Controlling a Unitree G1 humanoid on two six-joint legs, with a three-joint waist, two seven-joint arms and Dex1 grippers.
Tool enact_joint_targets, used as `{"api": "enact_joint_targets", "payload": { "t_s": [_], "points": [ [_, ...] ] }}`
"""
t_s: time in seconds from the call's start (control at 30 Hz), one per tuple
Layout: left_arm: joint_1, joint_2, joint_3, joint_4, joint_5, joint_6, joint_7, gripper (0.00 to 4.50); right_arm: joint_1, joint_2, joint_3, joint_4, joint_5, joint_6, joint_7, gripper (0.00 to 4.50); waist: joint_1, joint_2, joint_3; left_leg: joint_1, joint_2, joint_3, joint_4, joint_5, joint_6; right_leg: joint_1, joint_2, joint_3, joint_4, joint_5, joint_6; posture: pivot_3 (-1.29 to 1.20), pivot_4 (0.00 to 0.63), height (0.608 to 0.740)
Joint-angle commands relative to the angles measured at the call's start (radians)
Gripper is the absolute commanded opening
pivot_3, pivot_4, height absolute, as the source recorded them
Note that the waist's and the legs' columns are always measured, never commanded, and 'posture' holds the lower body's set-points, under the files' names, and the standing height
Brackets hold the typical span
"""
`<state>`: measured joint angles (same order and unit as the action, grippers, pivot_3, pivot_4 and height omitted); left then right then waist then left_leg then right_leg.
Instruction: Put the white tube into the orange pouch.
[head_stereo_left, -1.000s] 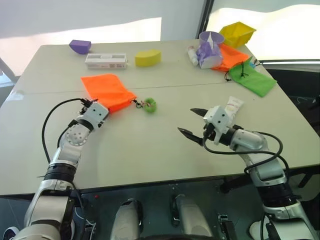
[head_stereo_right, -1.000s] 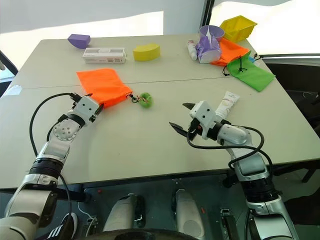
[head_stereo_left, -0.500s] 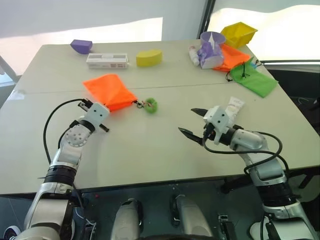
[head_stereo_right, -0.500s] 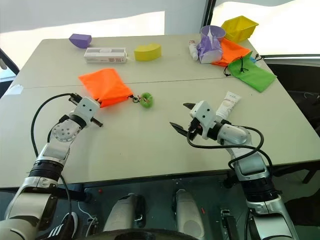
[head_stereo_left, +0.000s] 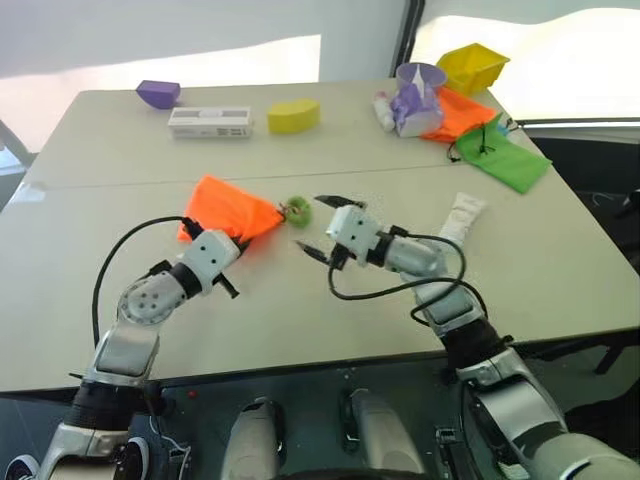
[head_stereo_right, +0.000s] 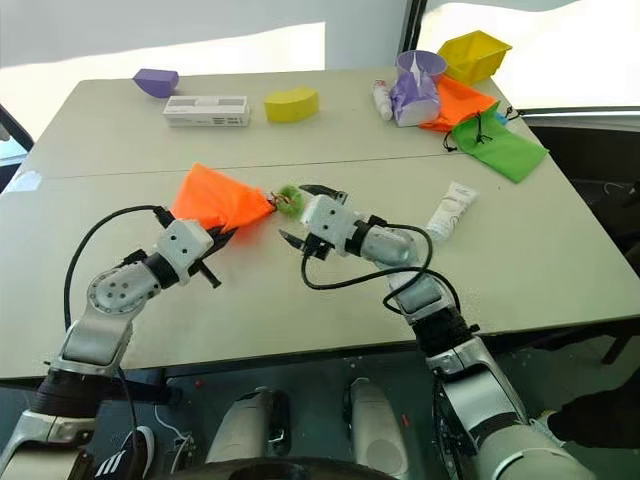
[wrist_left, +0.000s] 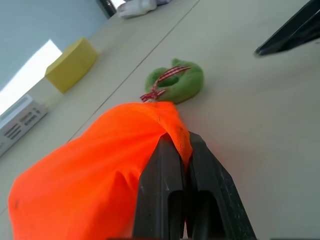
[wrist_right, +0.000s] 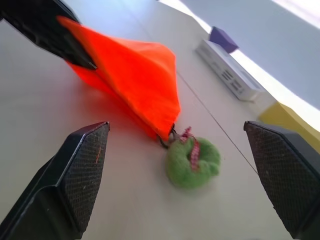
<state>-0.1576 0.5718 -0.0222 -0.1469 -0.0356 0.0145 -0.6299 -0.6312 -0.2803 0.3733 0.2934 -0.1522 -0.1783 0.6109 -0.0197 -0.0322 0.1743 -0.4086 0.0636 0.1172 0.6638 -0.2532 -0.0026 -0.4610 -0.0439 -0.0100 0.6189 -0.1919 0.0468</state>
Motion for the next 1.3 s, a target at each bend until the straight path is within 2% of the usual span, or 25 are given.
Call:
{"api": "enact_joint_targets", "payload": {
  "t_s": [0.03,0.17,0.27,0.47,0.67,0.73,0.8,0.97,1.0,1.13,1.3],
  "points": [
    [0.041,0.033,0.031,-0.107,-0.038,0.004,-0.034,0.04,-0.089,0.065,0.058,0.139,-0.068,-0.157,-0.028,4.5,-0.002,0.0,0.0,0.0,0.0,0.001,0.0,0.0,0.0,0.0,0.0,0.0,-0.001,0.0,0.0,0.0,0.15,0.74],
    [0.091,0.058,0.065,-0.168,-0.072,0.02,-0.055,0.04,-0.155,0.096,0.089,0.303,-0.136,-0.262,-0.069,4.5,0.0,0.0,0.0,0.0,0.0,0.001,0.0,0.0,0.0,0.0,0.0,0.001,0.0,0.0,0.0,0.0,0.15,0.74],
    [0.144,0.085,0.093,-0.202,-0.101,0.044,-0.08,0.04,-0.189,0.14,0.049,0.372,-0.108,-0.274,-0.111,4.5,-0.002,0.0,0.0,0.0,0.001,0.001,0.0,0.0,0.0,0.0,-0.001,0.001,0.0,0.0,0.0,0.0,0.15,0.74],
    [0.219,0.119,0.117,-0.208,-0.108,0.038,-0.109,0.04,-0.224,0.151,0.041,0.418,-0.117,-0.313,-0.119,4.5,-0.015,0.0,0.0,0.0,0.002,0.001,0.0,0.0,0.0,-0.001,-0.001,0.001,0.0,0.0,0.0,0.0,0.15,0.74],
    [0.225,0.121,0.129,-0.183,-0.127,0.026,-0.12,0.04,-0.202,0.179,0.024,0.414,-0.093,-0.301,-0.117,4.5,-0.026,0.001,0.0,0.0,0.002,-0.001,0.0,0.0,0.0,-0.001,-0.002,0.001,0.0,0.0,0.0,0.0,0.15,0.74],
    [0.213,0.109,0.128,-0.177,-0.127,0.021,-0.11,0.0,-0.193,0.174,0.05,0.416,-0.123,-0.315,-0.11,3.97,-0.027,0.001,0.0,0.0,0.002,-0.001,0.0,0.0,0.0,-0.001,-0.002,0.001,0.0,0.0,0.0,0.0,0.15,0.74],
    [0.209,0.11,0.122,-0.18,-0.134,0.026,-0.121,0.0,-0.187,0.172,0.066,0.419,-0.148,-0.321,-0.119,3.16,-0.027,0.001,0.0,0.0,0.002,-0.001,-0.001,0.0,0.0,-0.001,-0.001,0.001,0.0,0.0,0.0,0.0,0.15,0.74],
    [0.208,0.11,0.118,-0.175,-0.145,0.022,-0.136,0.0,-0.188,0.17,0.078,0.436,-0.183,-0.321,-0.134,0.45,-0.026,0.001,0.0,0.0,0.002,-0.001,-0.001,0.0,0.0,-0.001,-0.001,0.001,0.0,0.0,0.0,0.0,0.15,0.74],
    [0.207,0.111,0.116,-0.174,-0.143,0.021,-0.138,0.0,-0.189,0.17,0.075,0.436,-0.186,-0.32,-0.137,0.03,-0.026,0.001,0.0,0.0,0.002,-0.001,-0.001,0.0,0.0,-0.001,-0.001,0.001,0.0,0.0,0.0,0.0,0.15,0.74],
    [0.209,0.106,0.113,-0.175,-0.142,0.013,-0.14,0.0,-0.185,0.168,0.062,0.431,-0.178,-0.314,-0.132,0.03,-0.026,0.001,0.0,0.0,0.002,-0.001,-0.001,0.0,0.0,-0.001,-0.002,0.001,0.0,0.0,-0.001,0.0,0.15,0.74],
    [0.188,0.09,0.111,-0.175,-0.135,0.004,-0.128,0.0,-0.167,0.115,0.025,0.397,-0.145,-0.293,-0.101,0.03,-0.023,0.001,0.0,0.0,0.002,-0.001,-0.001,0.0,0.0,-0.001,-0.002,0.001,0.0,0.0,0.0,0.0,0.15,0.74]
  ]
}}
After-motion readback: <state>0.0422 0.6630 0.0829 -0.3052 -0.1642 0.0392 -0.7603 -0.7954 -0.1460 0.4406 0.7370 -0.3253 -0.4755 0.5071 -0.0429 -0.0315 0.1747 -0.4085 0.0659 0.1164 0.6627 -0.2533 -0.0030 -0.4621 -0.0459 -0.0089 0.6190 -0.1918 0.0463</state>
